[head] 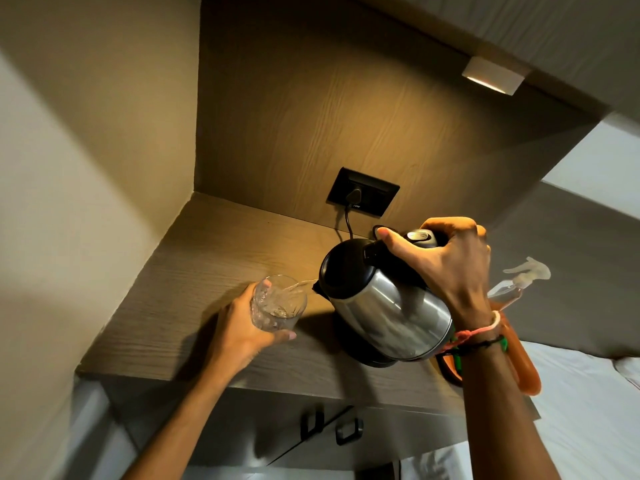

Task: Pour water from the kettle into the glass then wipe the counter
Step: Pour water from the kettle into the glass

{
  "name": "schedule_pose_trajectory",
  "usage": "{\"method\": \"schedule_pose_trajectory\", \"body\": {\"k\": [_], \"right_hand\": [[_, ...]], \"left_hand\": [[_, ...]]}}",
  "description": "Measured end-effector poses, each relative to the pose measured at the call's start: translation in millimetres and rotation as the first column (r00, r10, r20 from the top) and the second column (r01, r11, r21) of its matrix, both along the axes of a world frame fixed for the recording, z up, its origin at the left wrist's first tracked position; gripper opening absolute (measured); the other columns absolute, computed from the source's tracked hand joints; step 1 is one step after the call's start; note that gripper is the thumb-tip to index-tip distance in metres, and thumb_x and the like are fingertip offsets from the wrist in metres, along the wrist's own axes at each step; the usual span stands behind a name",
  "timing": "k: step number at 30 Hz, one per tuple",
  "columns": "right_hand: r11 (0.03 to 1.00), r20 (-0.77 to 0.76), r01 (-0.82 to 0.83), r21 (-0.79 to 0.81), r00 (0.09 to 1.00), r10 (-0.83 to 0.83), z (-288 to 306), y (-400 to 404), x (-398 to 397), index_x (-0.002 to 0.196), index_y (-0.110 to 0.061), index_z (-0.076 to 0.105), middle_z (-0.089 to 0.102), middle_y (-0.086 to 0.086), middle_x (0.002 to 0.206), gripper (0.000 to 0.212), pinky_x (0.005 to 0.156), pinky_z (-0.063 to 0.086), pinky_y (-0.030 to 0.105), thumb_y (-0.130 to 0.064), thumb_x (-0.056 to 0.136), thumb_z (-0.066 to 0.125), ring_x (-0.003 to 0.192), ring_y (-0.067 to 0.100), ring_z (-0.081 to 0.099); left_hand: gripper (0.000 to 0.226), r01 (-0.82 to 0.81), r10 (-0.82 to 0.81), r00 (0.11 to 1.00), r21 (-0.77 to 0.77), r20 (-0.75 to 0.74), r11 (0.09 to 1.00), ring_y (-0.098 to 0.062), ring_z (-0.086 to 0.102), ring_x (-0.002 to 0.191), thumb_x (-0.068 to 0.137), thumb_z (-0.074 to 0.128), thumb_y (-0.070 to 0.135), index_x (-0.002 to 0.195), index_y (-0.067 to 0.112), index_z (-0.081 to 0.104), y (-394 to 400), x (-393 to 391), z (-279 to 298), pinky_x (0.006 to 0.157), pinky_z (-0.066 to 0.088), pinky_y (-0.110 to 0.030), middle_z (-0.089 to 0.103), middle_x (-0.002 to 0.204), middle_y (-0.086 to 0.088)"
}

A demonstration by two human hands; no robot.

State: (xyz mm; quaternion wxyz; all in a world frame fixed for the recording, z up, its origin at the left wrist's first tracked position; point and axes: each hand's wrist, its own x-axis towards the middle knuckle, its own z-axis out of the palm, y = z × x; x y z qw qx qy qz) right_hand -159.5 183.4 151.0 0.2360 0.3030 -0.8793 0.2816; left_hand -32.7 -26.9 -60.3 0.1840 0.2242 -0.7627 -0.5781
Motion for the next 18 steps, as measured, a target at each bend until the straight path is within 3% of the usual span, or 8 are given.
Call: {"method": "schedule_pose_trajectory", "body": {"k": [5,11,15,18], "right_hand": [[0.999,-0.002,-0.018,0.042,1.000,0.018,0,-3,1,0.054,-0.026,0.053,0.044,-0.010,0.048,0.062,0.051,0.042,0.032,-0.082,0.075,0.071,0.050,0.014,0.046],[0.996,-0.023,-0.029,0.087,0.999,0.031,3,-7,4,0.053,-0.024,0.051,0.039,-0.007,0.048,0.064,0.049,0.037,0.033,-0.080,0.075,0.072,0.050,0.015,0.040],[0.992,-0.056,-0.046,0.116,0.997,0.052,8,-12,9,0.049,-0.030,0.037,0.027,-0.011,0.046,0.065,0.047,0.027,0.028,-0.080,0.076,0.069,0.047,0.008,0.031],[0.989,-0.092,-0.059,0.138,0.993,0.072,11,-14,12,0.050,-0.033,0.026,0.020,-0.013,0.046,0.068,0.045,0.022,0.026,-0.079,0.077,0.069,0.045,0.005,0.025]], "left_hand": [[0.109,0.001,-0.001,1.000,0.012,0.011,1.000,-0.022,0.065,0.121,0.046,0.104,0.027,0.142,0.016,0.054,1,0,1,0.103,0.057,-0.048,0.070,0.131,-0.005],[0.107,0.003,-0.004,1.000,0.027,0.026,1.000,-0.018,0.066,0.113,0.044,0.104,0.028,0.139,0.018,0.056,1,1,4,0.098,0.058,-0.042,0.069,0.117,0.006],[0.102,0.004,-0.005,0.999,0.024,0.033,1.000,-0.013,0.067,0.108,0.044,0.104,0.028,0.135,0.021,0.058,2,2,5,0.087,0.056,-0.027,0.069,0.110,0.011],[0.098,0.012,-0.013,0.999,0.027,0.032,1.000,-0.013,0.069,0.107,0.045,0.104,0.026,0.133,0.020,0.060,3,2,6,0.086,0.057,-0.026,0.073,0.111,0.008]]}}
